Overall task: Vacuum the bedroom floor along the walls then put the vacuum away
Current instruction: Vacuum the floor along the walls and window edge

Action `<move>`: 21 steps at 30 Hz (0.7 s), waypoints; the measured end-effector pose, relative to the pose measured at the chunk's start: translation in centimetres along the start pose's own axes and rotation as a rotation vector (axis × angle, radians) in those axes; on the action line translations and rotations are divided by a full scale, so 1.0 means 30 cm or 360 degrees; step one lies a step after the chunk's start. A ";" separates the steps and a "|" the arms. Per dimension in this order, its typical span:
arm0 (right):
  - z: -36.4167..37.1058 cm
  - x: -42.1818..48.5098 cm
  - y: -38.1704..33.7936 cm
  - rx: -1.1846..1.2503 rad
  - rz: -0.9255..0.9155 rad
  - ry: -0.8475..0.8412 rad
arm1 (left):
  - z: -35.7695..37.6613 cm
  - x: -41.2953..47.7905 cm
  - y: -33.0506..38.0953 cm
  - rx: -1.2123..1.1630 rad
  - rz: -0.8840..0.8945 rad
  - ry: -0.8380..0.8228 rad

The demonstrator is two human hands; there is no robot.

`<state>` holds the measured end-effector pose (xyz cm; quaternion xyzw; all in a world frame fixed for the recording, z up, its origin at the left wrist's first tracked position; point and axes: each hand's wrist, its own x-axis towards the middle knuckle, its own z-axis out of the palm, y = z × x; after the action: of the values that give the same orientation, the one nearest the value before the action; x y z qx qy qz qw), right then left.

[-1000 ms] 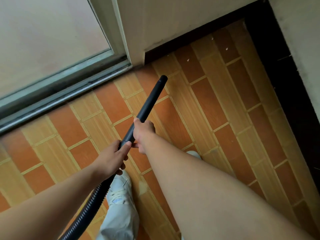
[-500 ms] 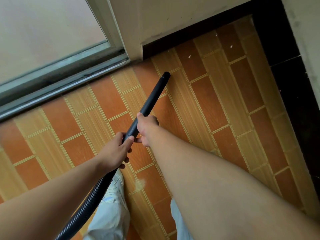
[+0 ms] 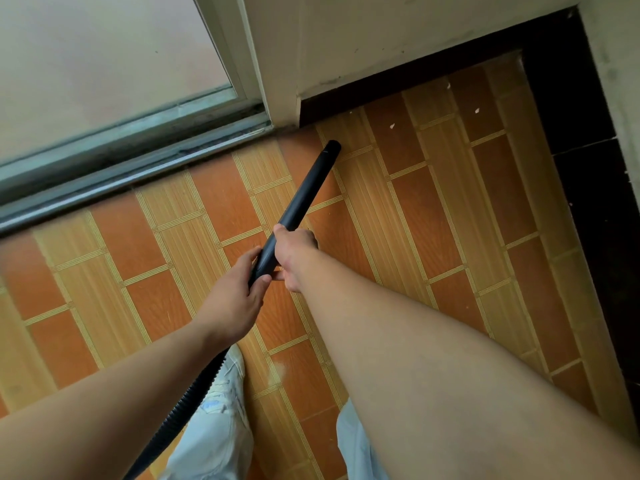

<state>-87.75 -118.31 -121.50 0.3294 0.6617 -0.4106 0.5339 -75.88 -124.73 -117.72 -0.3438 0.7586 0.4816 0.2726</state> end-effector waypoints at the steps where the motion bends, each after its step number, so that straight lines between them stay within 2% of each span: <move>1: 0.005 0.006 -0.002 0.0004 -0.0007 0.0002 | 0.002 0.003 -0.001 0.0010 0.0028 0.0021; 12: 0.012 0.082 -0.073 0.0014 -0.0130 0.0077 | -0.002 0.105 0.002 0.0066 0.0156 0.0082; 21: -0.040 0.121 -0.105 -0.0022 -0.0150 0.0098 | 0.034 0.148 0.032 0.0045 0.0134 0.0067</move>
<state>-91.80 -118.66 -124.33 0.3067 0.6954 -0.4203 0.4956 -79.29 -124.65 -120.91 -0.3178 0.7847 0.4745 0.2409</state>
